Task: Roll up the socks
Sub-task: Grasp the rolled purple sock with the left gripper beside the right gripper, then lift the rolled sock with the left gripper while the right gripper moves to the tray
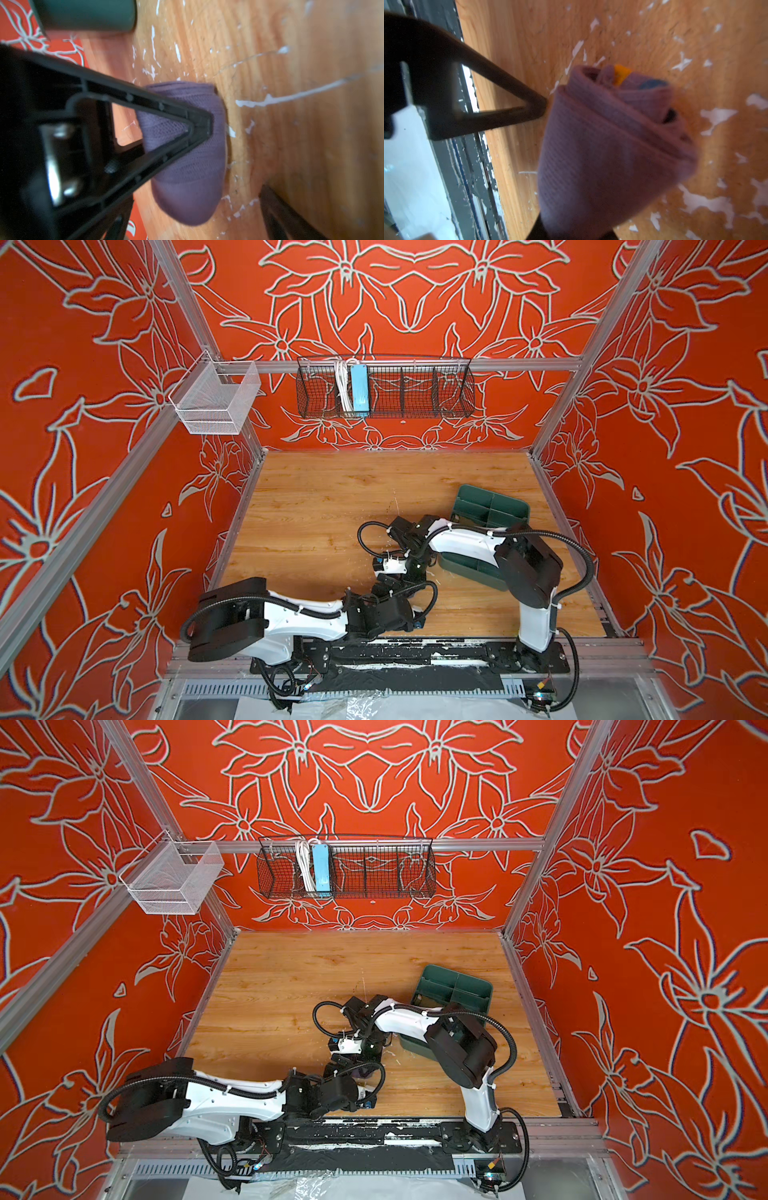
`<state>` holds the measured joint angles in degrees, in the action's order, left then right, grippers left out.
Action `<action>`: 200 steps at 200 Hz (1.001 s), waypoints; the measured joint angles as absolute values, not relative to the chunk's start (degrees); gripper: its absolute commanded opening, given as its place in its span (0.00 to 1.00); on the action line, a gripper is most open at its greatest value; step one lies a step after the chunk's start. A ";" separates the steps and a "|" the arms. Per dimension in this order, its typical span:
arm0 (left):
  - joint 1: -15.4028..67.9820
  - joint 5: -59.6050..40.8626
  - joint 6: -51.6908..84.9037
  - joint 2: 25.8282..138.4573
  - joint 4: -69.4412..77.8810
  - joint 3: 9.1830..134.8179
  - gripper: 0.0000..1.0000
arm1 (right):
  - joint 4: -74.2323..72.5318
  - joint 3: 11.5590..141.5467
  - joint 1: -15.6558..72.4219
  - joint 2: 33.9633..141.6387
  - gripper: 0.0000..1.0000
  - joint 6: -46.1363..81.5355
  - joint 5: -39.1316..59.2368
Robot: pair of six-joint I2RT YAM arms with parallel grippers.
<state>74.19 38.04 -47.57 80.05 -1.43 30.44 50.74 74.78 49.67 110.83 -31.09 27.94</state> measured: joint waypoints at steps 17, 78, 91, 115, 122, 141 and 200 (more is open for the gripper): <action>74.24 40.82 -44.82 82.83 0.86 31.35 0.85 | 50.61 74.24 48.73 110.83 0.00 -31.11 29.47; 71.96 42.94 -41.50 88.42 6.59 32.36 0.61 | 50.24 73.56 47.22 110.78 0.00 -30.06 32.38; 71.44 41.71 -41.34 88.66 6.48 32.34 0.48 | 50.37 73.63 47.31 110.78 0.00 -30.33 32.36; 71.22 40.34 -42.26 89.32 6.07 32.32 0.24 | 50.83 74.00 47.64 110.89 0.00 -30.39 32.14; 71.26 40.27 -42.35 89.45 6.17 32.27 0.21 | 50.98 74.11 47.68 110.89 0.00 -30.35 31.99; 71.35 40.93 -42.30 90.26 6.66 32.38 0.15 | 51.03 74.17 47.66 110.76 0.05 -29.69 31.03; 71.13 40.75 -41.50 93.49 2.92 37.04 0.18 | 38.54 62.72 48.42 94.67 0.73 -26.15 19.20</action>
<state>71.13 40.75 -41.50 93.49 2.92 37.04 38.54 62.72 48.42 94.67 -26.15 19.20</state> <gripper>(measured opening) 0.221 0.707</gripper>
